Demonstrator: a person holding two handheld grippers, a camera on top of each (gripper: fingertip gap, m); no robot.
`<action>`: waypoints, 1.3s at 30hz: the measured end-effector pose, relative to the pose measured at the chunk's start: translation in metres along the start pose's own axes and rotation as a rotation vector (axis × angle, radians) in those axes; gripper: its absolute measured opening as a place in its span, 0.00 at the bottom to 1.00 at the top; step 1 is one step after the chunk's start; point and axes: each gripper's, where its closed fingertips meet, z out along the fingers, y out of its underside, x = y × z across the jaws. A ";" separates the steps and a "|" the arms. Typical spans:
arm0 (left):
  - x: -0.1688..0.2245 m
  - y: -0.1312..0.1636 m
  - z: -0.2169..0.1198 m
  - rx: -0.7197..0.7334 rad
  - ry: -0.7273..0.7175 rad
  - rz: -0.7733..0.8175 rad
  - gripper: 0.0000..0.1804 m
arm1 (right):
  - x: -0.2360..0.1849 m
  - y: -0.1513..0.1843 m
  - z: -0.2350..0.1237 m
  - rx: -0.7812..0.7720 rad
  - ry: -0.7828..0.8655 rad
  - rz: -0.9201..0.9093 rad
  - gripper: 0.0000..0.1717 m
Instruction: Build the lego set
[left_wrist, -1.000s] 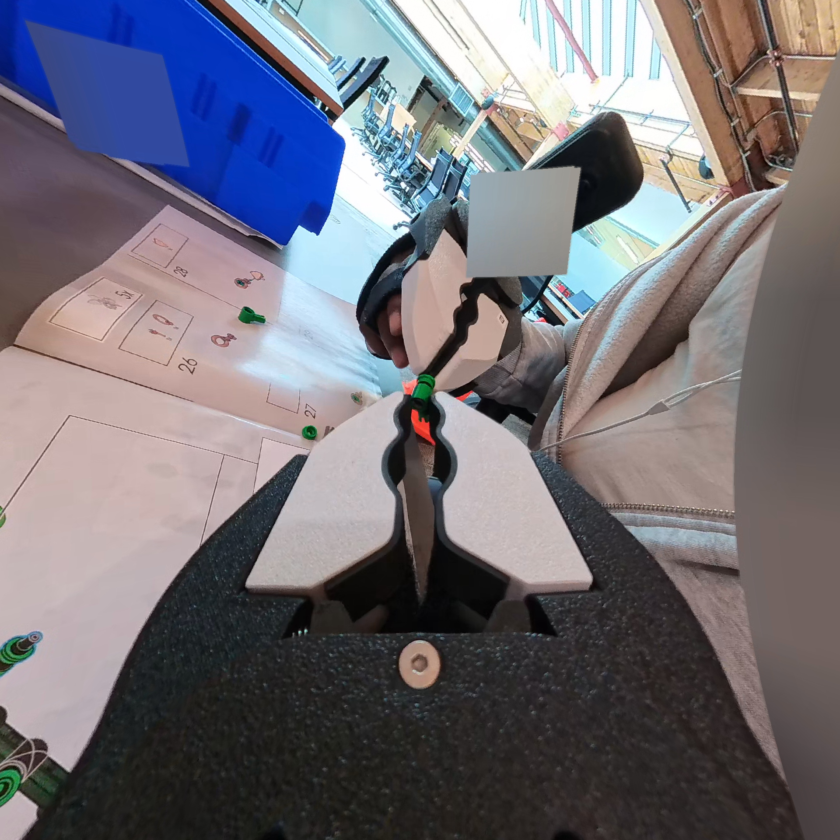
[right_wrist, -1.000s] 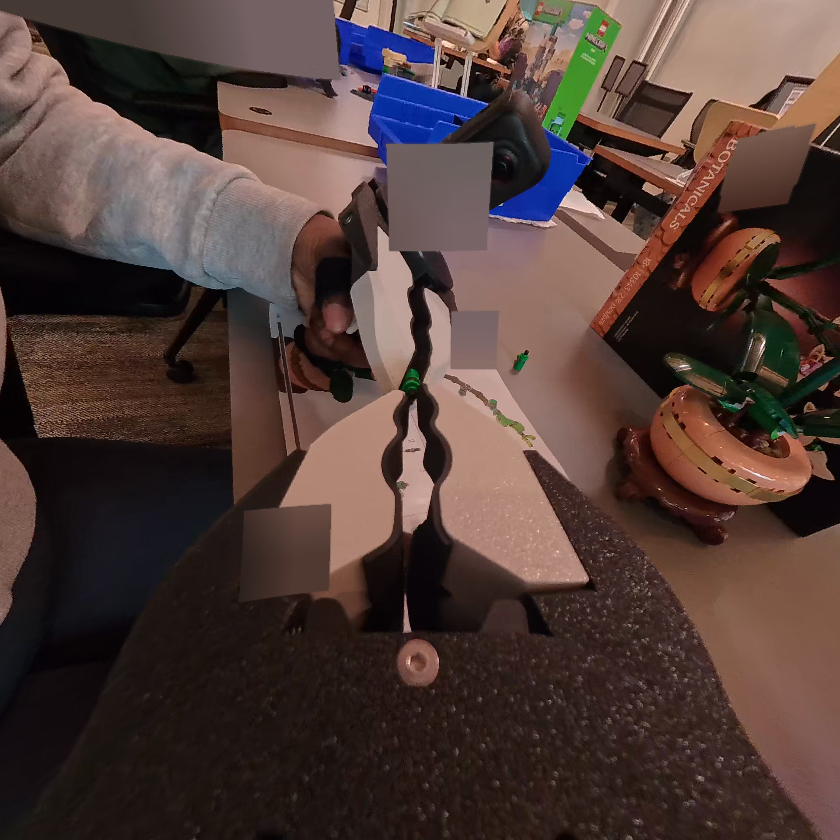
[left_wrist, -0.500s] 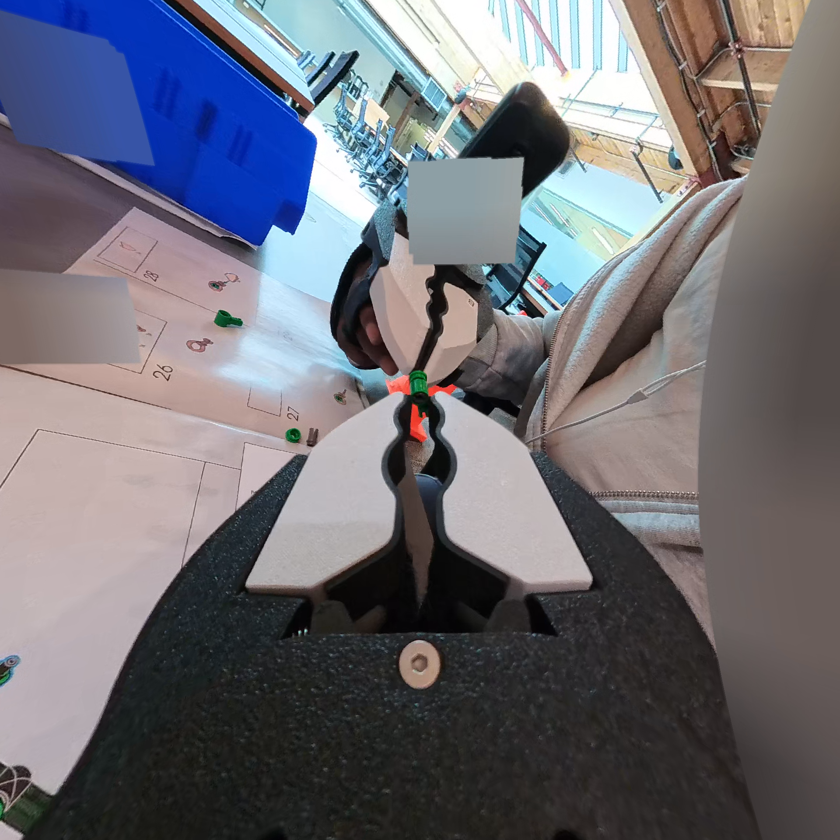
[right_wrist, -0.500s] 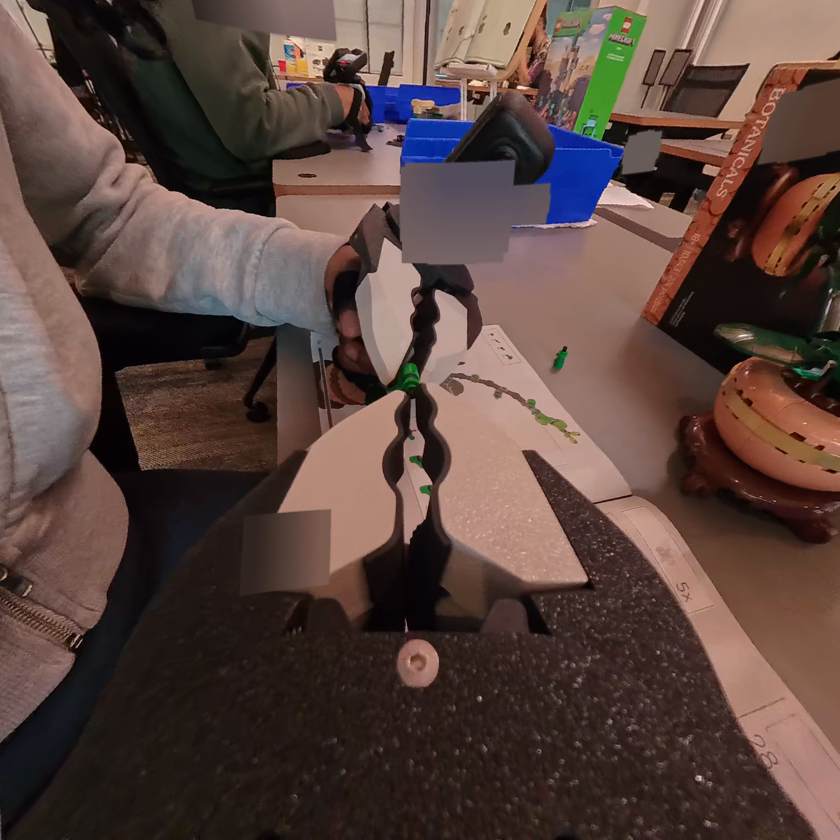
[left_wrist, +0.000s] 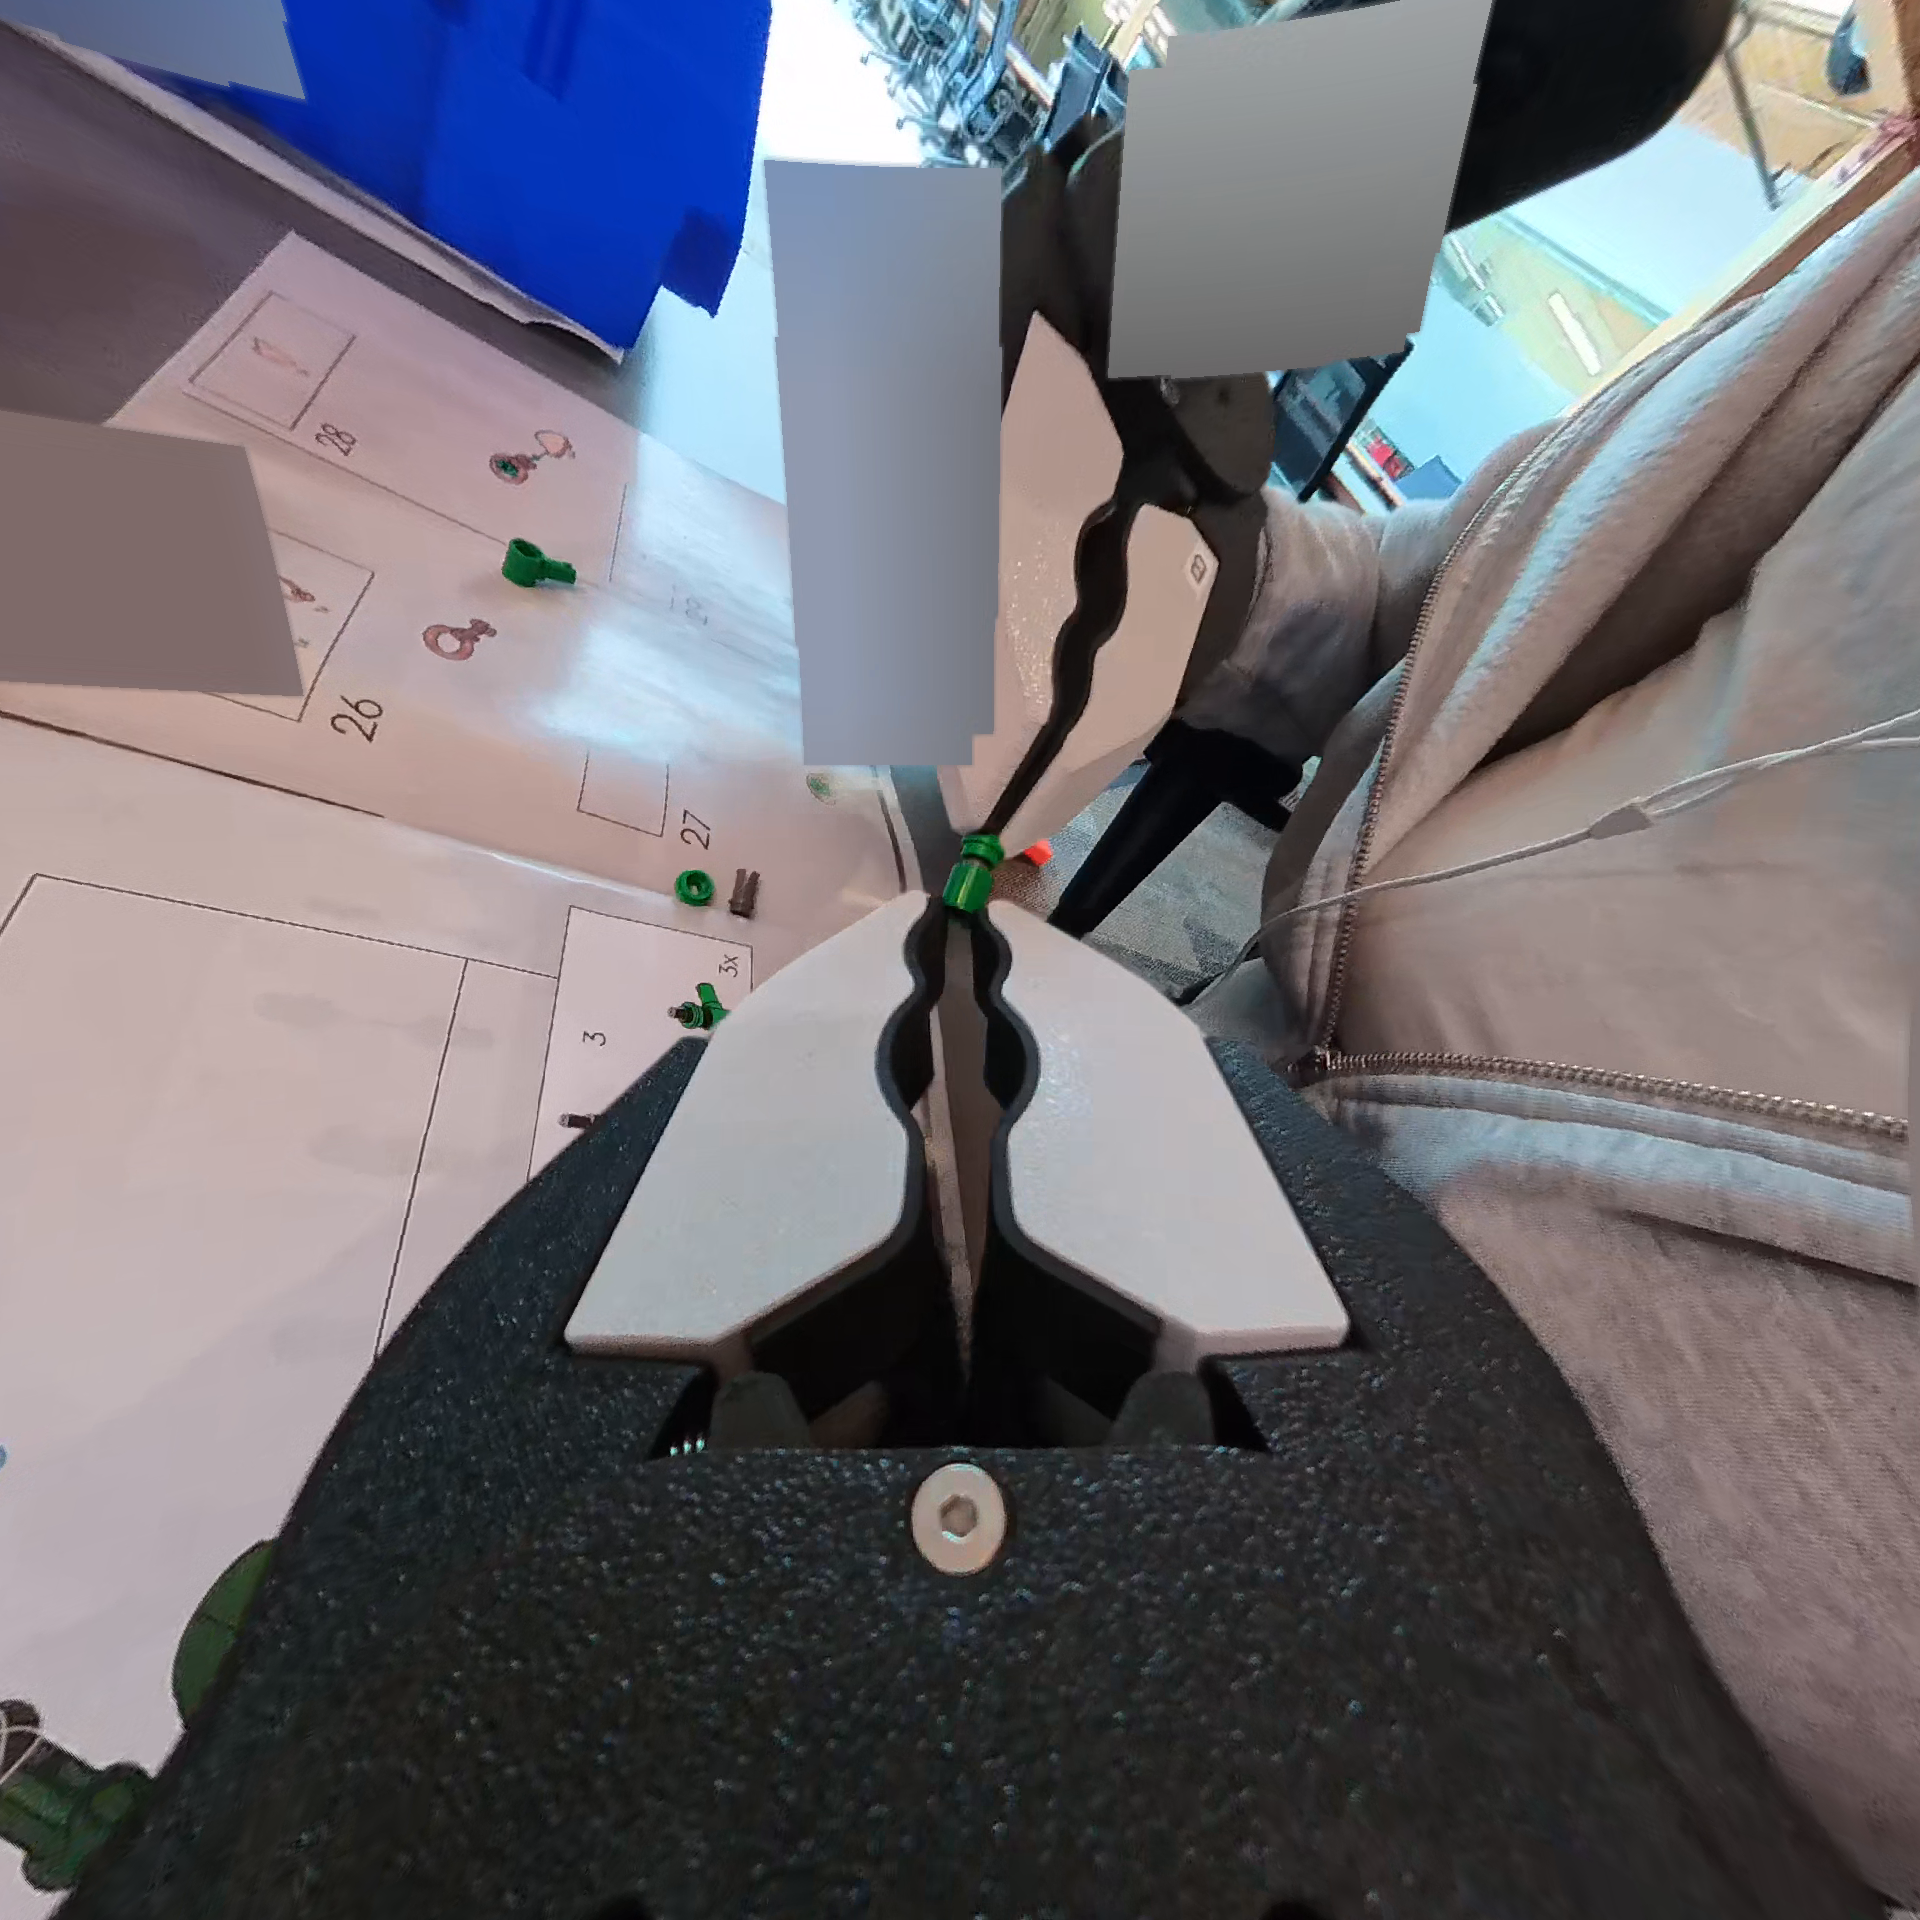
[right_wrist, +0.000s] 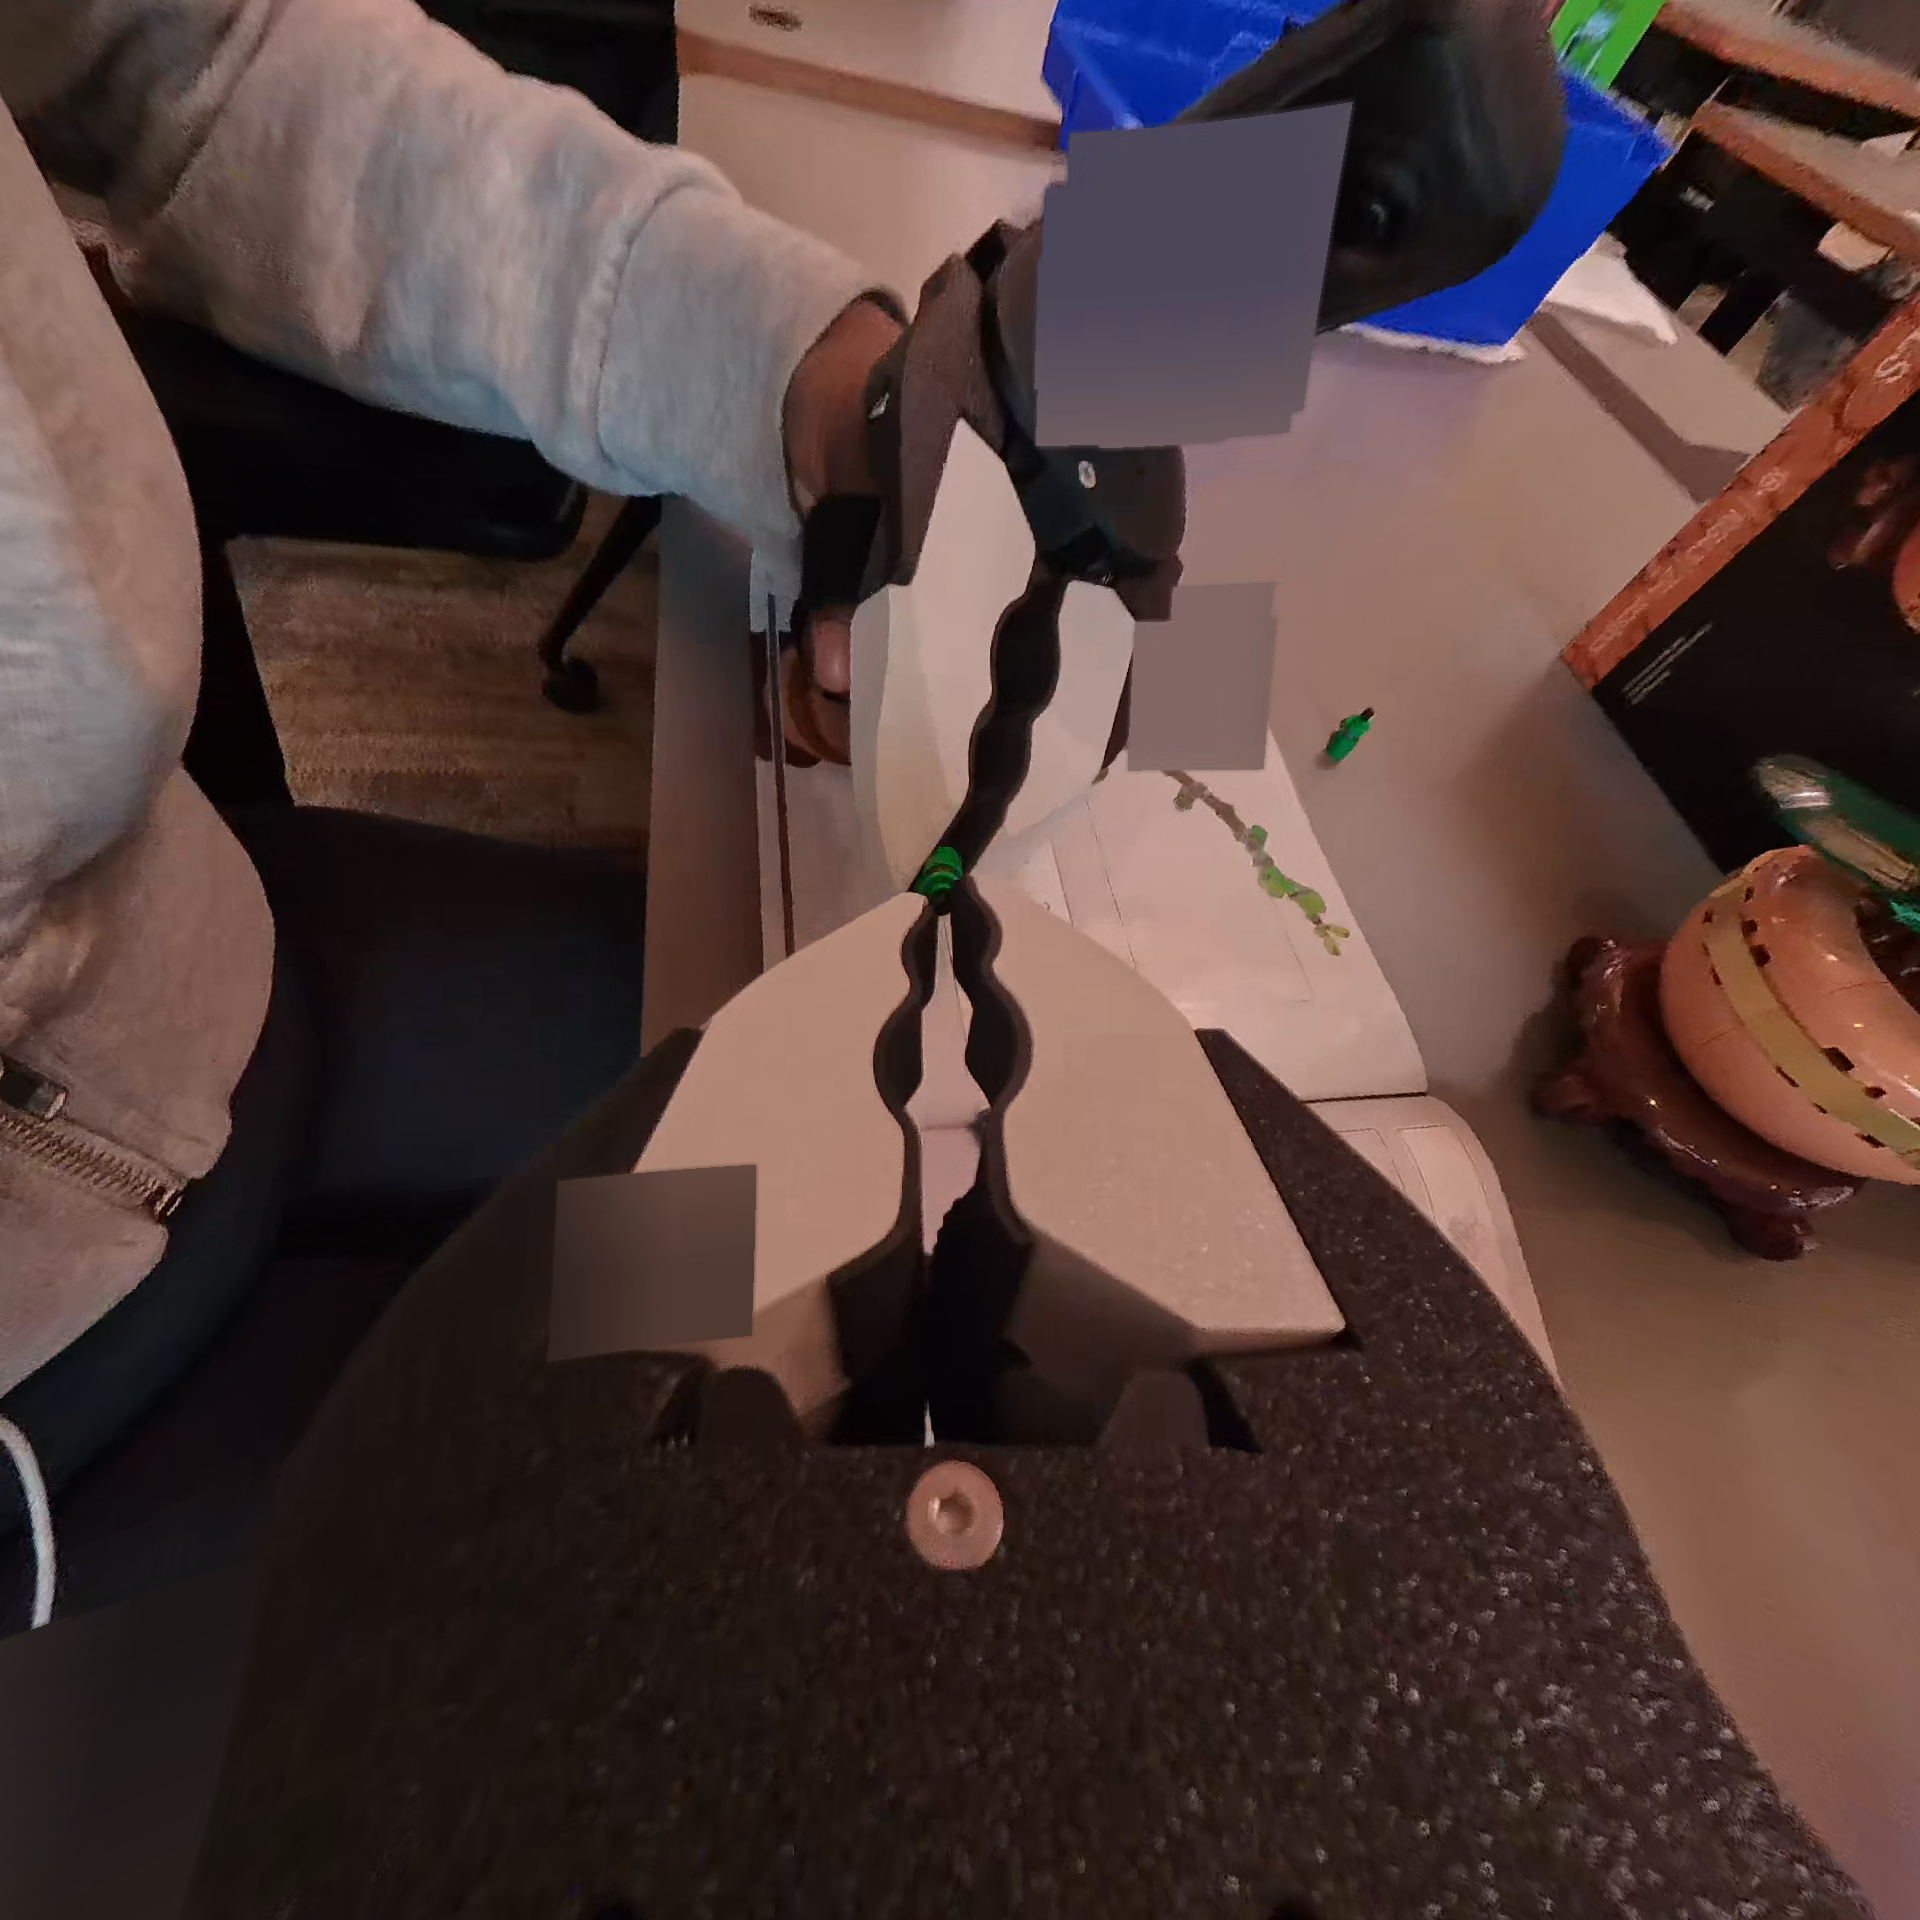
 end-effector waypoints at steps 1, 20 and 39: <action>0.000 0.001 0.000 -0.006 -0.001 -0.001 0.02 | 0.000 0.000 0.000 -0.013 -0.002 -0.011 0.01; -0.026 0.036 0.020 -0.300 -0.200 -0.048 0.02 | -0.010 0.046 0.006 -0.150 -0.138 0.193 0.03; -0.026 0.037 0.020 -0.306 -0.203 -0.055 0.00 | -0.016 0.058 0.013 -0.266 -0.251 0.379 0.02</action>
